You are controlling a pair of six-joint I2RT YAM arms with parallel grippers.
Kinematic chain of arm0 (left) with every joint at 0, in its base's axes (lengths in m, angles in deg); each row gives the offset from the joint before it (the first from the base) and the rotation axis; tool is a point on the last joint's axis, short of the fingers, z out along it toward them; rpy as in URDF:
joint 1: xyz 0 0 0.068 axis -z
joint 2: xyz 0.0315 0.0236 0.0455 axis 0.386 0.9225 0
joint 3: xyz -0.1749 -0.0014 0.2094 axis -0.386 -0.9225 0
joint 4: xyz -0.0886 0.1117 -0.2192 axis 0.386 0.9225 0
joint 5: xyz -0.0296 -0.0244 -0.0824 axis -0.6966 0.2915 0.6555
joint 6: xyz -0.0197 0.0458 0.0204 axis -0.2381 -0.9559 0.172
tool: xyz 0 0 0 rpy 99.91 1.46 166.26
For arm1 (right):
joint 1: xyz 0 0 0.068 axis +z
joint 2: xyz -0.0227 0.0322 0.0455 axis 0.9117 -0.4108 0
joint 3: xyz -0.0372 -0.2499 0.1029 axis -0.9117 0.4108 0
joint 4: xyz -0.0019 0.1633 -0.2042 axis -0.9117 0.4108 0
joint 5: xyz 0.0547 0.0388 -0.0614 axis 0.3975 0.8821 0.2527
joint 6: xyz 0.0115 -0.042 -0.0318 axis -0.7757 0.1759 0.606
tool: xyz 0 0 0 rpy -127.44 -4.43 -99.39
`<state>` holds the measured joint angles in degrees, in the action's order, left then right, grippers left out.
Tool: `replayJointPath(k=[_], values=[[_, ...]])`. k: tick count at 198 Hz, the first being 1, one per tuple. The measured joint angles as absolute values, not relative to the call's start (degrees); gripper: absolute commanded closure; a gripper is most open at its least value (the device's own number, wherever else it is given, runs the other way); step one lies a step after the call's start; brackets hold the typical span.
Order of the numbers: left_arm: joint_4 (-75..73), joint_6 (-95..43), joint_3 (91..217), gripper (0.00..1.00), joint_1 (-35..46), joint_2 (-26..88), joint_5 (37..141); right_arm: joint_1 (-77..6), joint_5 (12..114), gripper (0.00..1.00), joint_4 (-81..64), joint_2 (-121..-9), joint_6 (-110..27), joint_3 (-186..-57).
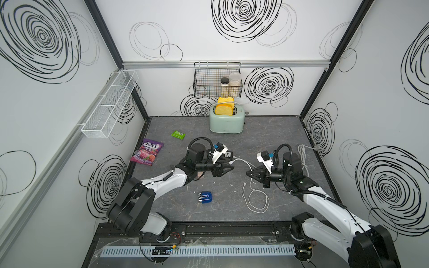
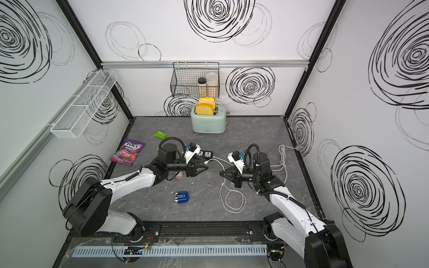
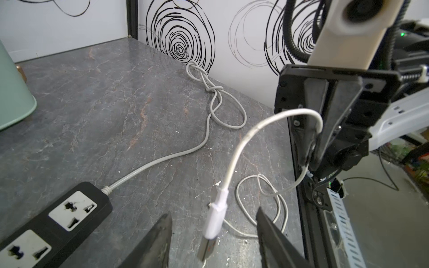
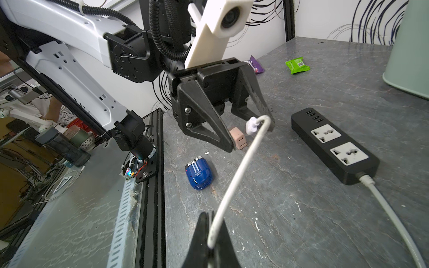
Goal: Charge the electric shaver
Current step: Pick up the charging cable from the center of the board.
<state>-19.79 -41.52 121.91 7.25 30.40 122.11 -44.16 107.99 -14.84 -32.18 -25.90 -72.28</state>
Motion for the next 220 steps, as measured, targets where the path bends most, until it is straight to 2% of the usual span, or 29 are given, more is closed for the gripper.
replayJointPath(k=[20,31,42,52,70,89,102,116,151,168,220], values=[[-18.43,-41.96,122.61,0.62,7.6,30.59,123.2,-44.16,107.71,1.0,-14.87,-32.18,-25.86,-72.28],[-18.24,-42.29,122.98,0.72,7.71,30.86,123.75,-44.12,107.57,1.0,-14.84,-32.16,-25.82,-72.28],[-17.93,-42.4,123.22,0.84,7.79,31.14,124.32,-44.12,107.44,1.0,-14.84,-31.99,-25.77,-72.28],[-17.45,-42.4,123.57,1.0,7.9,31.42,124.84,-44.12,107.31,1.0,-14.87,-31.68,-25.77,-72.23],[-16.9,-42.42,123.9,1.0,8.01,31.55,125.19,-44.07,106.85,1.0,-14.8,-31.13,-25.6,-72.17],[-15.44,-42.77,124.62,1.0,8.01,31.55,125.21,-43.96,105.45,0.75,-13.88,-31.0,-23.85,-72.19],[-13.6,-43.62,125.51,1.0,8.01,31.55,125.08,-43.79,103.51,0.63,-11.72,-30.94,-21.8,-72.71],[-11.13,-45.08,126.71,1.0,8.03,31.55,124.56,-43.37,100.93,0.55,-9.6,-30.96,-19.26,-74.44],[-6.5,-48.45,128.35,1.0,8.03,31.55,123.29,-40.4,94.33,0.44,-8.94,-32.99,-13.73,-81.81],[-4.95,-49.39,128.35,1.0,8.06,31.53,123.01,-38.24,91.66,0.45,-9.05,-36.73,-11.09,-85.04],[-2.46,-51.38,128.38,1.0,8.17,31.4,122.83,-33.17,86.48,0.59,-6.89,-46.76,-5.77,-89.39]])
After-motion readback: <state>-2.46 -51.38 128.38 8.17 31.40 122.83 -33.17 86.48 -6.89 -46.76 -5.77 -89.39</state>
